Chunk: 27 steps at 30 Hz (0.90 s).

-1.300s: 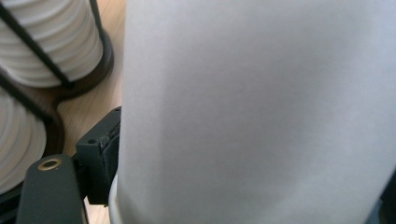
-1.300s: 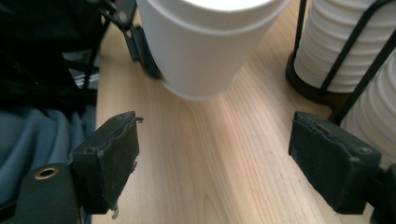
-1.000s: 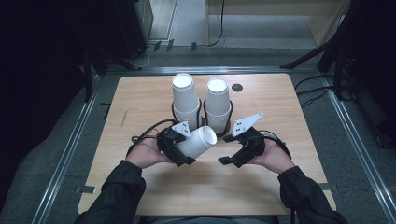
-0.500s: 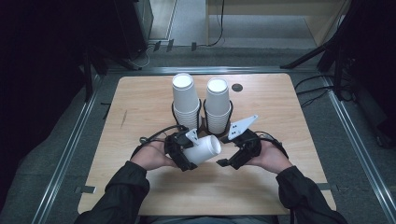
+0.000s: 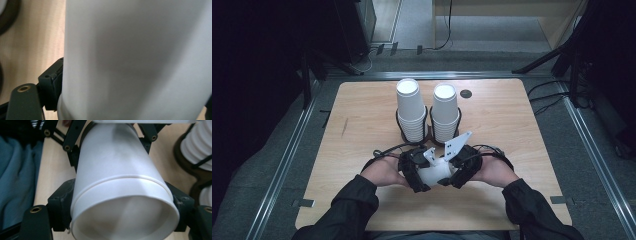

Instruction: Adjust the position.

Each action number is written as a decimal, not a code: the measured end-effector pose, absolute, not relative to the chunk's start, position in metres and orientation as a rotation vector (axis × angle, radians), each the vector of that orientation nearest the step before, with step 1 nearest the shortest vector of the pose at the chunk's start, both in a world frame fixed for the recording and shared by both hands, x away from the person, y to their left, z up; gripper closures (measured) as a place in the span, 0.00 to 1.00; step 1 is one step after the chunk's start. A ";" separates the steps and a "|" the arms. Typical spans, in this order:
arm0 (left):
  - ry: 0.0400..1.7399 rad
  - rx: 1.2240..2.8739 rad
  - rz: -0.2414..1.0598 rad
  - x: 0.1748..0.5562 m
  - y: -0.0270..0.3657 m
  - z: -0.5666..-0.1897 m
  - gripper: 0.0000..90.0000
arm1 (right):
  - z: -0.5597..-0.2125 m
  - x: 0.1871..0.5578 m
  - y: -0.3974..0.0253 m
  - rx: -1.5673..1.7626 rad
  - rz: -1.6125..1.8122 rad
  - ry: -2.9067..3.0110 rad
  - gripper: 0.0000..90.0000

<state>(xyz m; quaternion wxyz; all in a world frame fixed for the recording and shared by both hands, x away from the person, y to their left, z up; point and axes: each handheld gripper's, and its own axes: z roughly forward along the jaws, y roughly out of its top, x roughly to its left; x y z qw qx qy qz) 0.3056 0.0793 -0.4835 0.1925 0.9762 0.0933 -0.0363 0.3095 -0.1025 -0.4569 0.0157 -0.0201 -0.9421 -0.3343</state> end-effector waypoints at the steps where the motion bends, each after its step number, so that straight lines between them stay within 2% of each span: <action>1: 0.262 2.740 -0.102 0.306 0.079 -0.483 0.14 | -0.457 0.309 -0.102 -0.063 -1.040 -2.931 0.27; 6: 0.252 2.690 -0.043 0.305 0.084 -0.483 0.09 | -0.459 0.311 -0.104 -0.058 -1.002 -2.935 0.27; 8: 0.269 2.674 -0.015 0.306 0.087 -0.481 0.01 | -0.457 0.314 -0.108 -0.094 -1.010 -2.930 0.27; 17: 0.327 2.554 -0.007 0.311 0.105 -0.471 0.01 | -0.450 0.321 -0.129 -0.196 -1.086 -2.916 0.26; 23: 0.366 2.484 0.050 0.312 0.117 -0.464 0.01 | -0.447 0.324 -0.139 -0.251 -1.140 -2.897 0.26; 27: 0.396 2.407 0.011 0.317 0.125 -0.462 0.01 | -0.445 0.328 -0.144 -0.307 -1.169 -2.866 0.26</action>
